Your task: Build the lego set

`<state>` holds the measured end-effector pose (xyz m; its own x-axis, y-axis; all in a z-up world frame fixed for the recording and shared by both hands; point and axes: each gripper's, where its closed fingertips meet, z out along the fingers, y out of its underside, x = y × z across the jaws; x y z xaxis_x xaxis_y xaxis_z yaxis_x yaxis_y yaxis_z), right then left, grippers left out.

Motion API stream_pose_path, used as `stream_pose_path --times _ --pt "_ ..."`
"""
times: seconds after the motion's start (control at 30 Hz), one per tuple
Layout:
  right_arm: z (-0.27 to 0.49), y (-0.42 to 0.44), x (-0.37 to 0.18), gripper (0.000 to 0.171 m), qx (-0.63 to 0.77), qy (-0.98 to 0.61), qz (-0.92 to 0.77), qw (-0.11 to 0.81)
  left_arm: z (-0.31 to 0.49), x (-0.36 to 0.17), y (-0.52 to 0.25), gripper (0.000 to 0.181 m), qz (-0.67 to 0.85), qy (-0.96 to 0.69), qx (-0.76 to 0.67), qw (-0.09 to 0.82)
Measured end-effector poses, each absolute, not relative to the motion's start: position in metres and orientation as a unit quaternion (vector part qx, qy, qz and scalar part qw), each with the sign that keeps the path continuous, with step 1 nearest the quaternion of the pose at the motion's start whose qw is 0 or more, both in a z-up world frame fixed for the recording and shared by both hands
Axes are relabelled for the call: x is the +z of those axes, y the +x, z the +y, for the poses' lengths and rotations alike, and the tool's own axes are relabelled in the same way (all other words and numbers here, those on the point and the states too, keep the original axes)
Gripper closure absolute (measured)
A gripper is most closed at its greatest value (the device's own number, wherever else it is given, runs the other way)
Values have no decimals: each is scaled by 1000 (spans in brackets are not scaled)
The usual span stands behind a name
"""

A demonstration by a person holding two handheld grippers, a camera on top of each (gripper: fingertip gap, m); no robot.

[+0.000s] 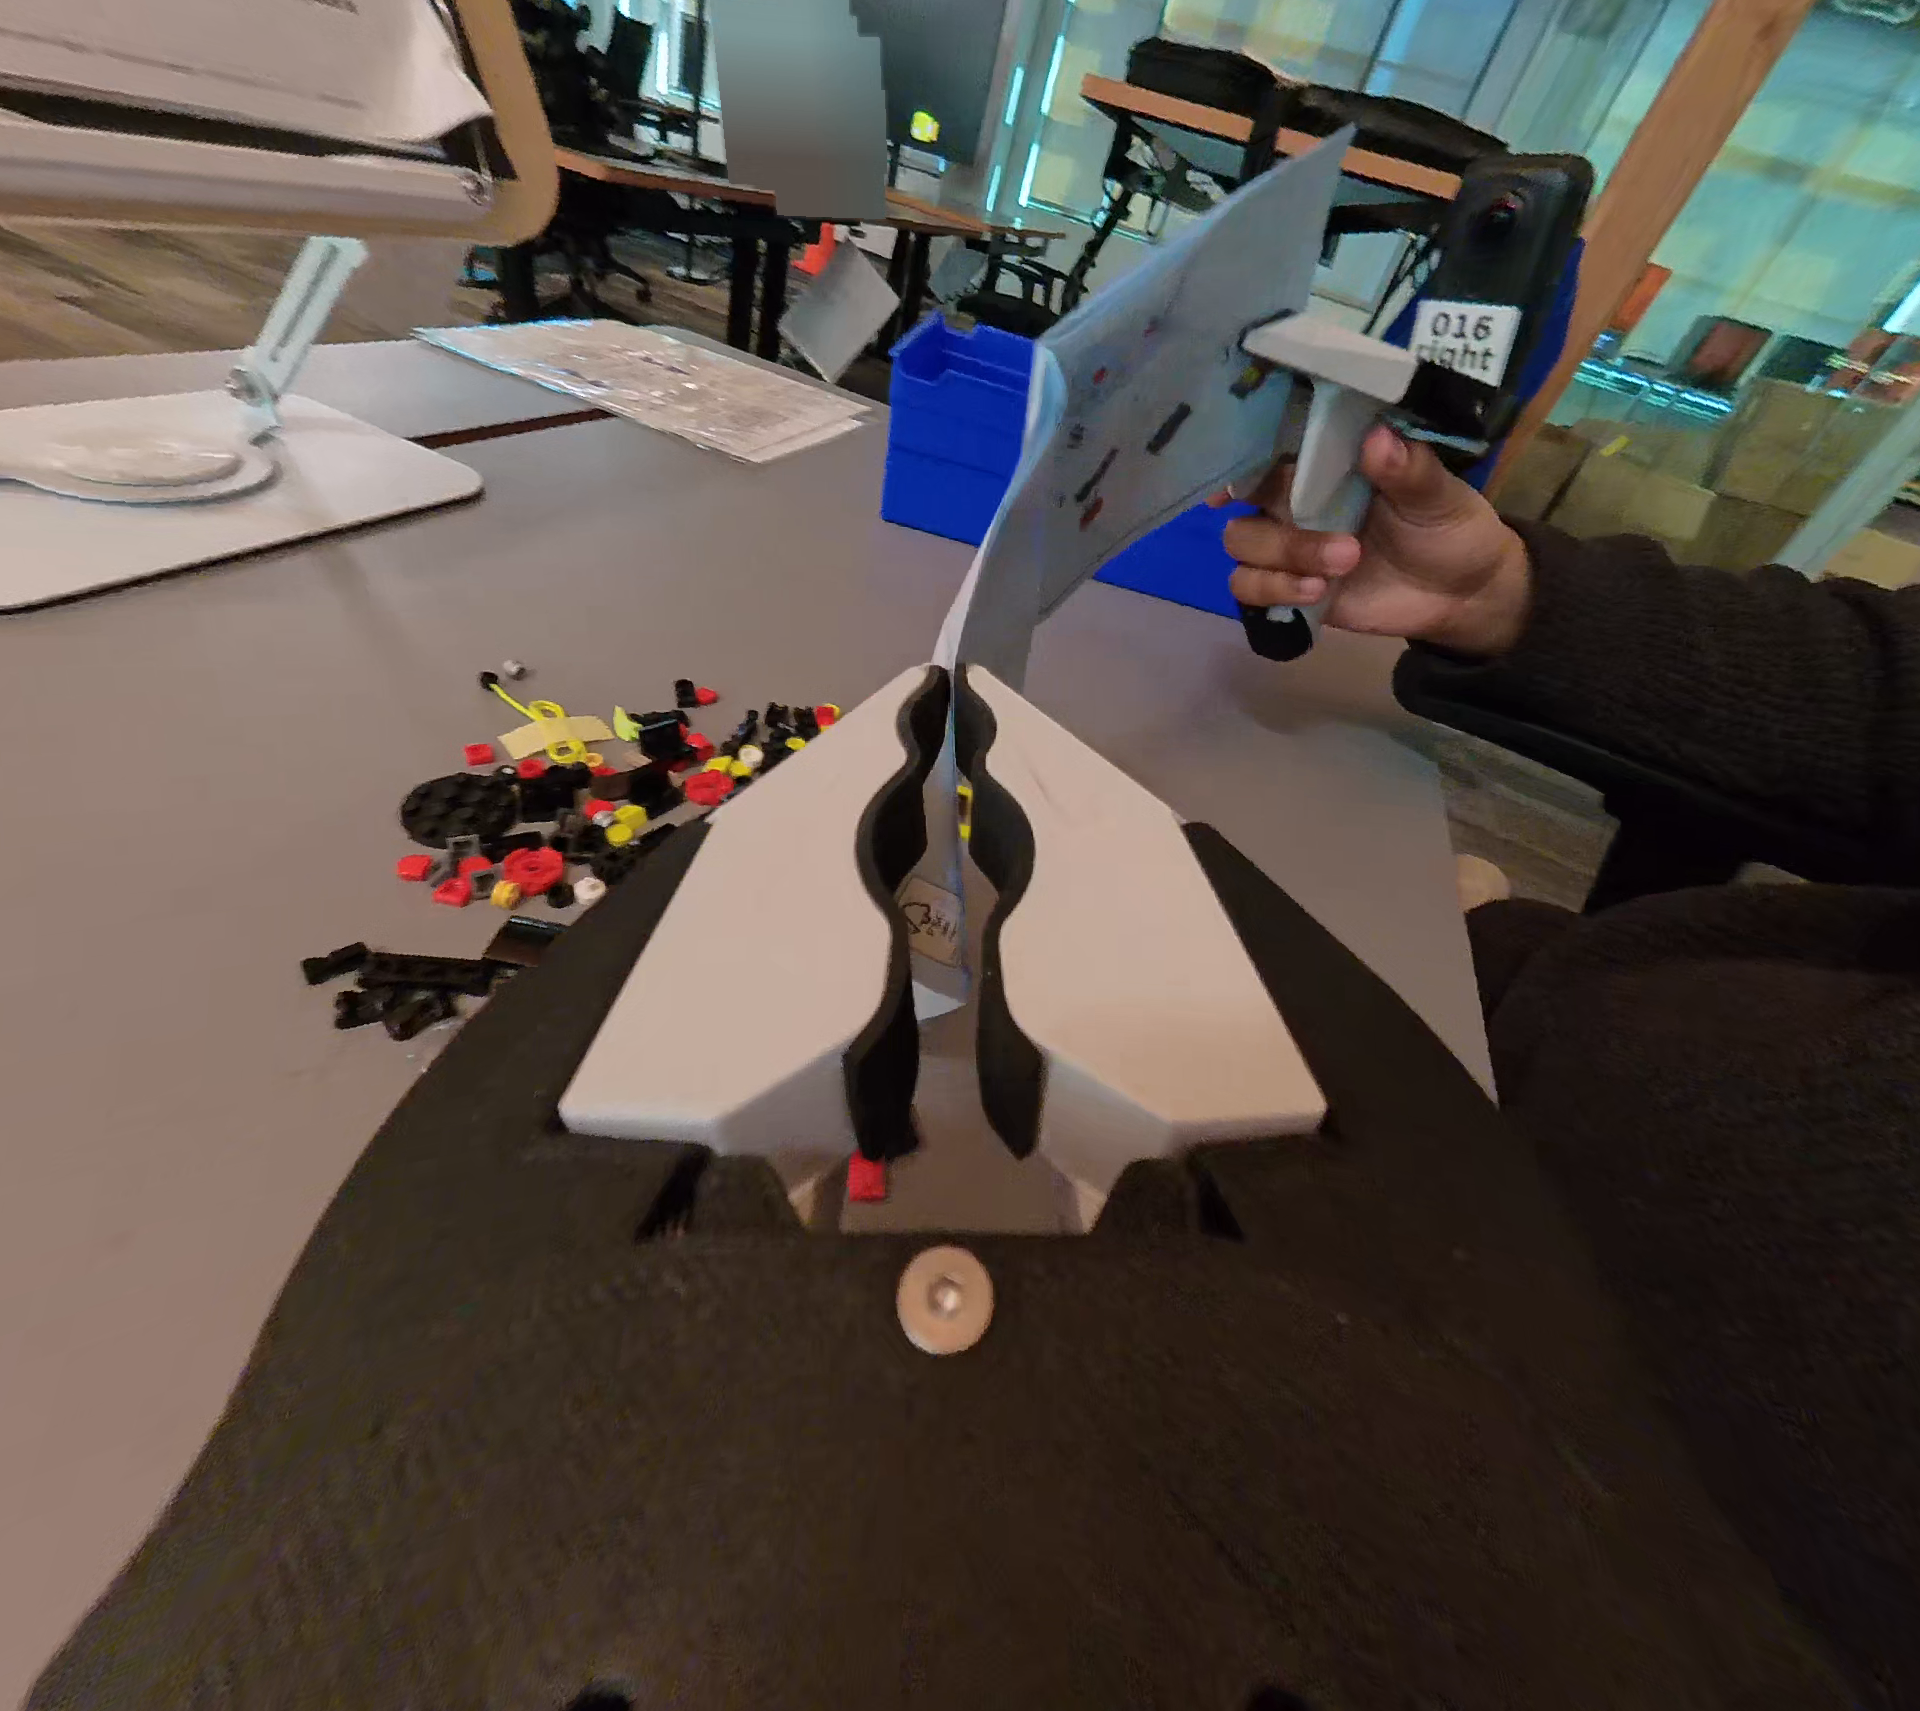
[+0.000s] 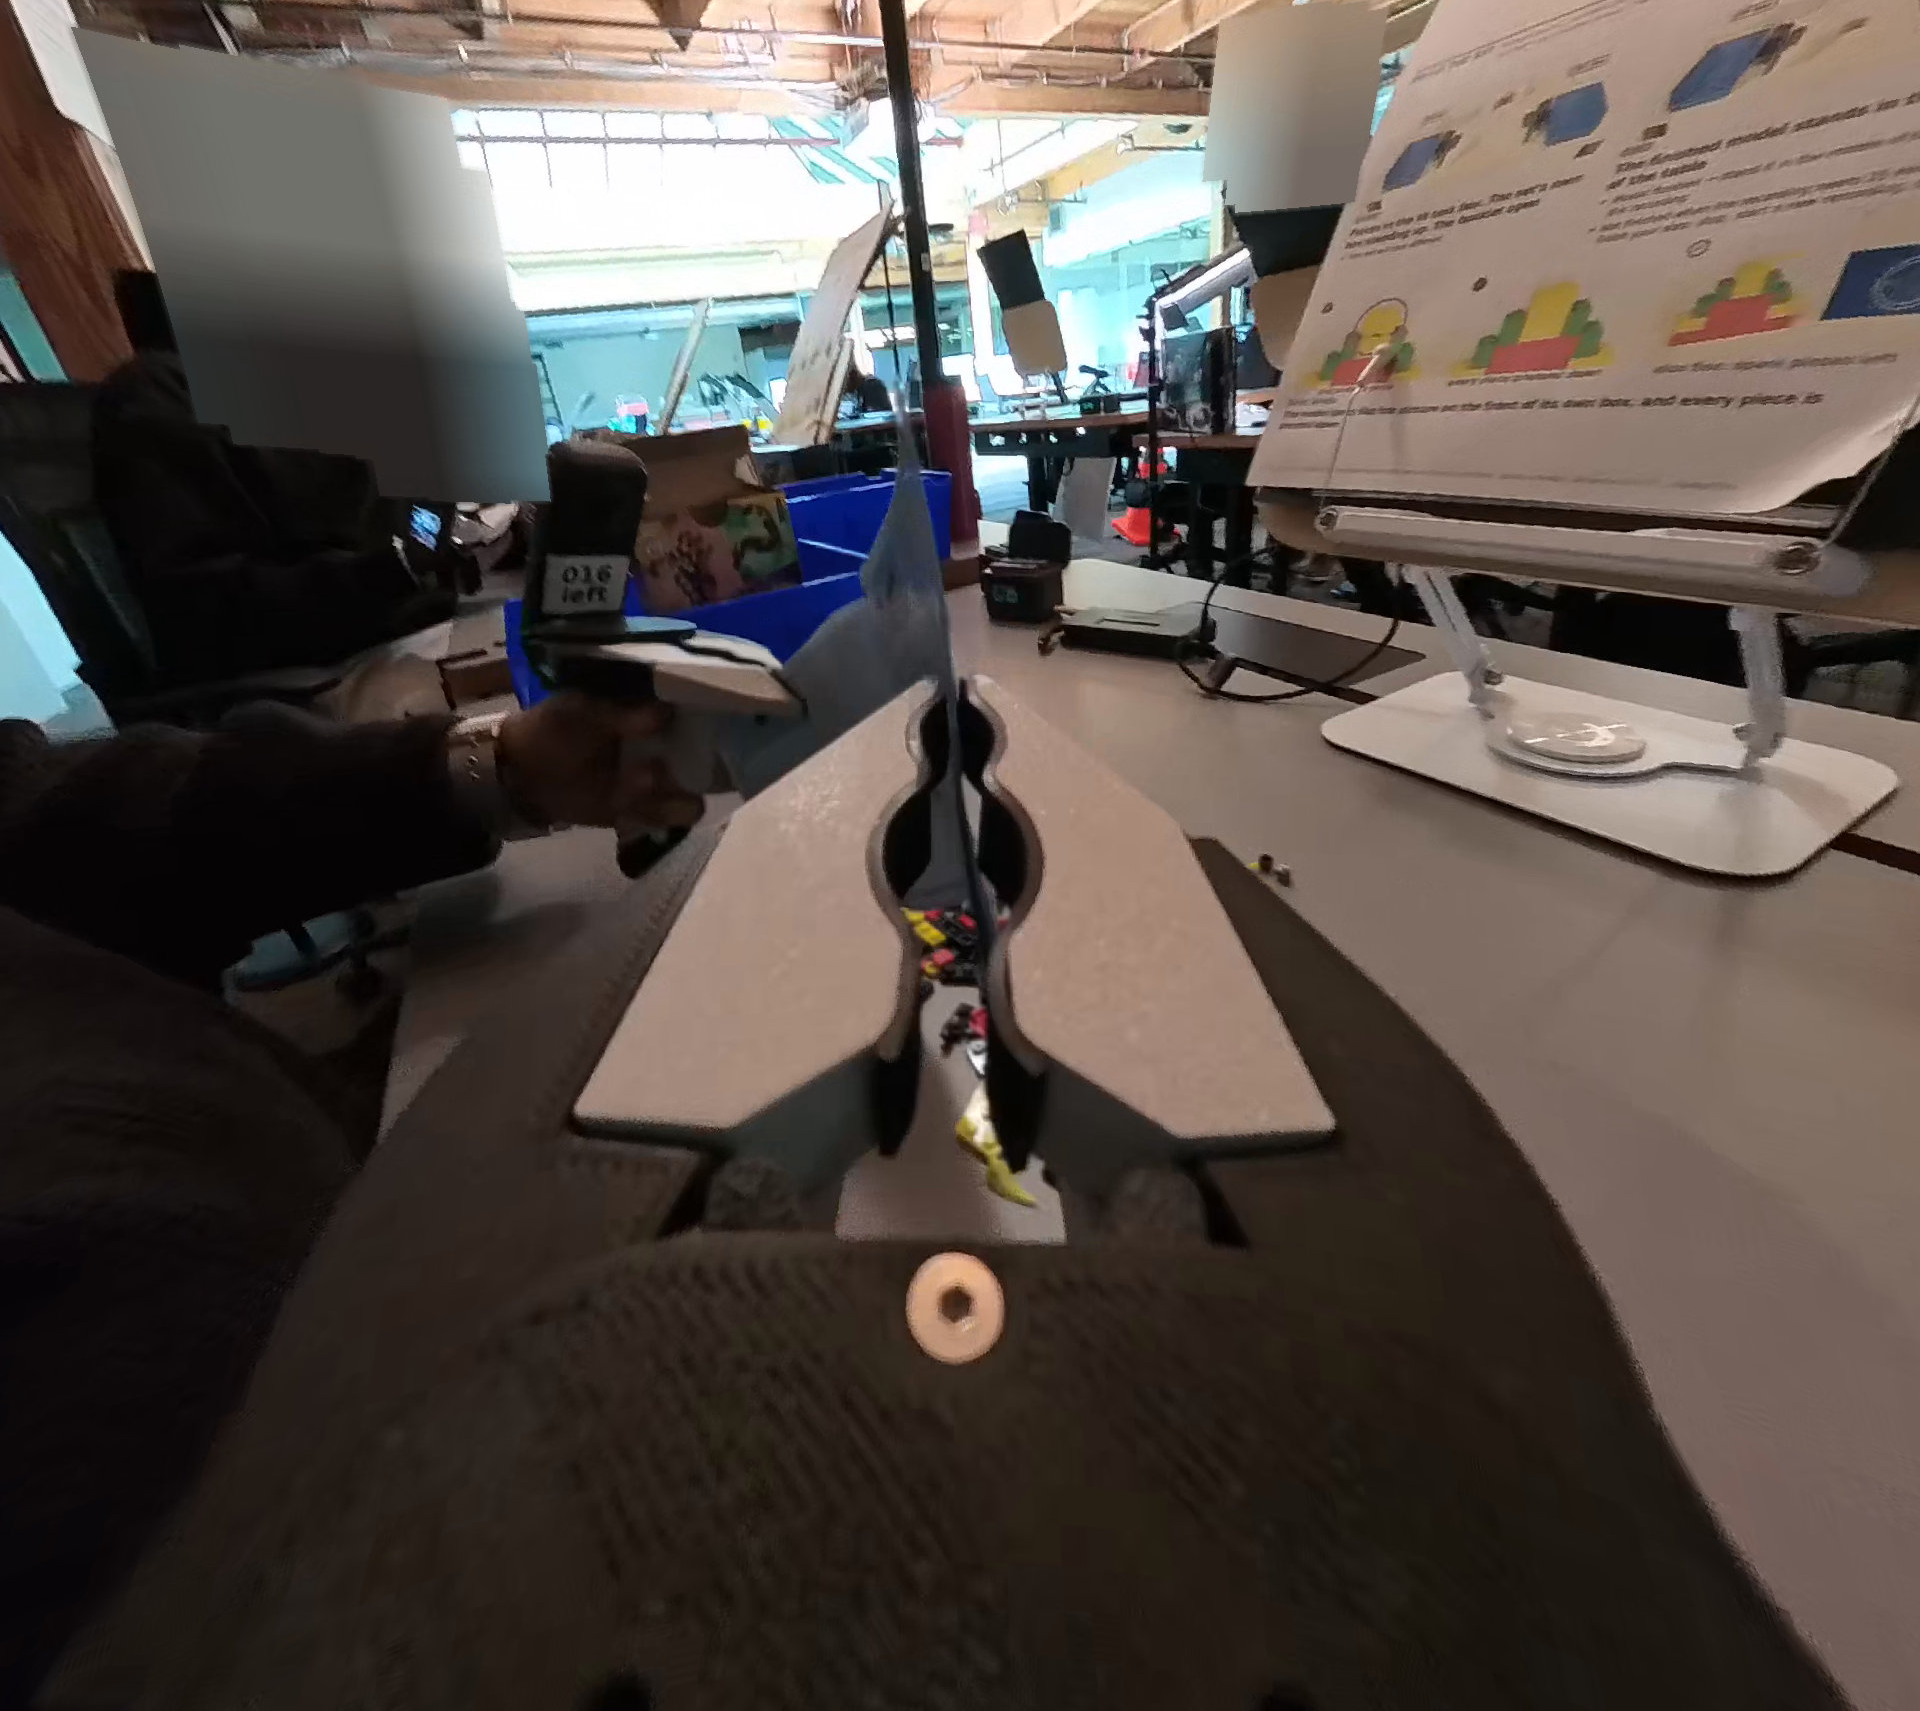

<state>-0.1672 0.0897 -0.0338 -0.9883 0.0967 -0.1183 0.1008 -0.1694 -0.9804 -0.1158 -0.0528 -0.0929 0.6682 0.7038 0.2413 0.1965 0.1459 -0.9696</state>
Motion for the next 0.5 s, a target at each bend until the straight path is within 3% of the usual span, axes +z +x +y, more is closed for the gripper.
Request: stream_pose_path --times 0.5 --pt "79 -158 -55 171 -719 44 693 -16 -74 -81 -119 181 -365 -606 251 661"
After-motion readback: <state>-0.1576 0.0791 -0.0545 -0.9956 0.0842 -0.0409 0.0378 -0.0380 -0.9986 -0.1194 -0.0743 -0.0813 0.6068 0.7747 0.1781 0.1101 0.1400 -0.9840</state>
